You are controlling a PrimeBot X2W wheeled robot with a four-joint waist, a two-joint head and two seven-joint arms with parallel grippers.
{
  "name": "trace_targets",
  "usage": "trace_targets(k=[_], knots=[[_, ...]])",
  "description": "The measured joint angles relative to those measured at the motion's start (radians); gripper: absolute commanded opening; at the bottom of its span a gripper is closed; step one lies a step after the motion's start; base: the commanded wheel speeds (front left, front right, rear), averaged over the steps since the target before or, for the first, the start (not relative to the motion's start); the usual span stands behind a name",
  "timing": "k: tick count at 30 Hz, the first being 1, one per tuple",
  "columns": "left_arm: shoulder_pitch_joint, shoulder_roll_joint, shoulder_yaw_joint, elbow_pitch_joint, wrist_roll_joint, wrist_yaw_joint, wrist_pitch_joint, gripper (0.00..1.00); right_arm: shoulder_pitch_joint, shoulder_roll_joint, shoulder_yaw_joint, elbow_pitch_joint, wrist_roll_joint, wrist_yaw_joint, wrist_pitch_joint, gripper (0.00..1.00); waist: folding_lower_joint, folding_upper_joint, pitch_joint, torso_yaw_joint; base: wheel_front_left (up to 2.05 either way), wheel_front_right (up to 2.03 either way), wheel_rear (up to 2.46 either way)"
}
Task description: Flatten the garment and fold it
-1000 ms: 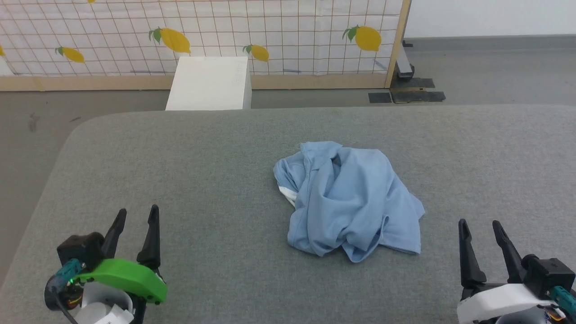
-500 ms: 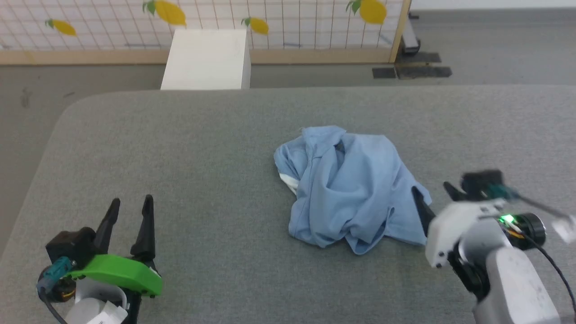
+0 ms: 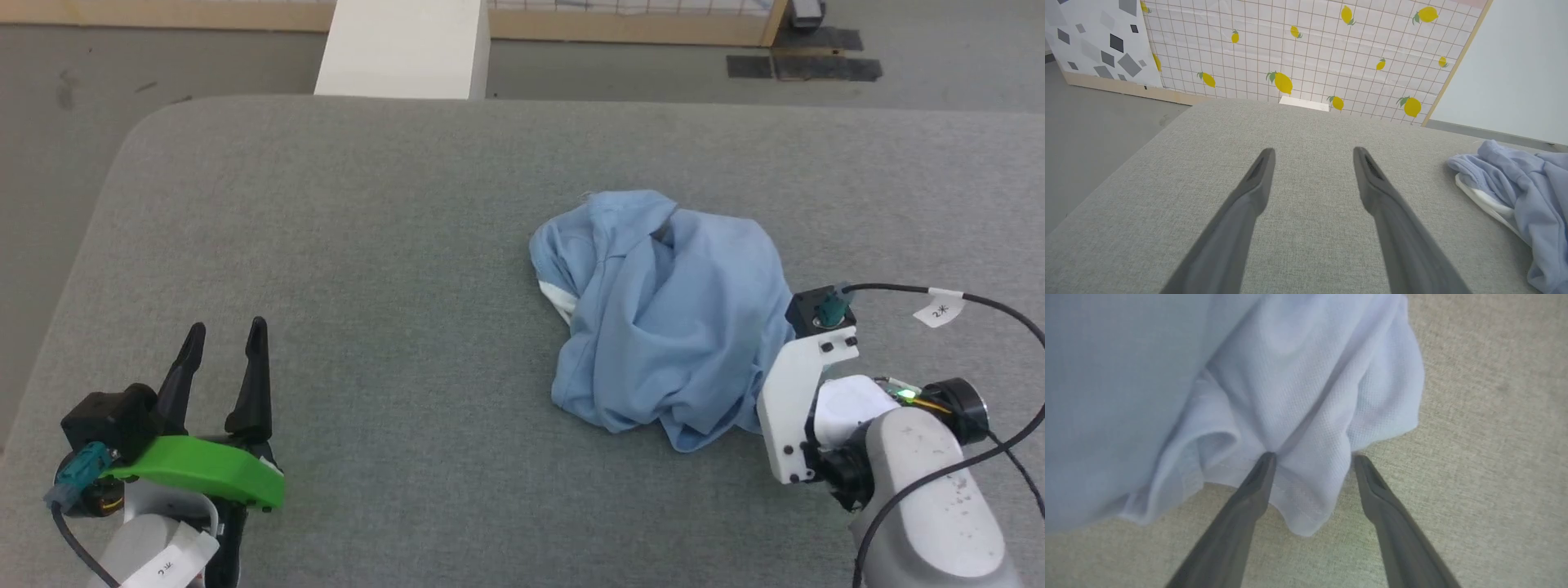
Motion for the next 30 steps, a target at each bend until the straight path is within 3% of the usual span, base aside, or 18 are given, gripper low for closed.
trace_targets(k=[2,3,5,10,15,22,30], knots=[[0.0,-0.004,0.002,0.002,0.0,-0.007,0.0,1.0,0.004,-0.007,0.007,-0.013,0.011,0.0,0.016,1.0,0.0,0.0,0.008,0.006,0.0,0.0,0.0],[0.0,-0.007,0.004,0.003,0.002,-0.007,0.0,1.0,0.004,-0.008,0.008,-0.019,0.017,0.0,0.02,0.48,0.0,0.0,0.011,0.007,0.0,0.0,0.0],[0.0,-0.011,0.007,0.007,0.003,-0.008,0.0,1.0,0.005,-0.009,0.014,-0.028,0.026,0.0,0.018,0.0,0.0,0.0,0.011,0.006,0.0,0.0,0.0],[0.0,-0.021,0.012,0.021,0.007,-0.017,0.0,1.0,0.023,0.005,-0.016,-0.069,0.055,0.0,-0.062,0.0,0.0,0.0,-0.006,-0.003,0.0,0.0,0.0],[0.002,-0.037,0.014,0.032,0.011,-0.02,0.0,1.0,0.027,0.003,-0.129,-0.193,0.079,0.0,-0.166,0.0,0.0,0.0,-0.039,-0.015,0.0,0.0,0.0],[0.017,-0.049,0.009,0.039,0.028,-0.02,0.0,1.0,0.228,0.0,-0.305,-0.318,0.096,0.0,-0.149,0.0,0.0,0.0,-0.087,-0.041,0.0,0.0,0.0],[0.022,-0.064,-0.002,0.048,0.027,-0.02,0.0,1.0,0.4,0.003,-0.262,-0.25,0.254,0.0,-0.169,0.0,0.0,0.0,-0.107,-0.072,0.0,0.0,0.0]])
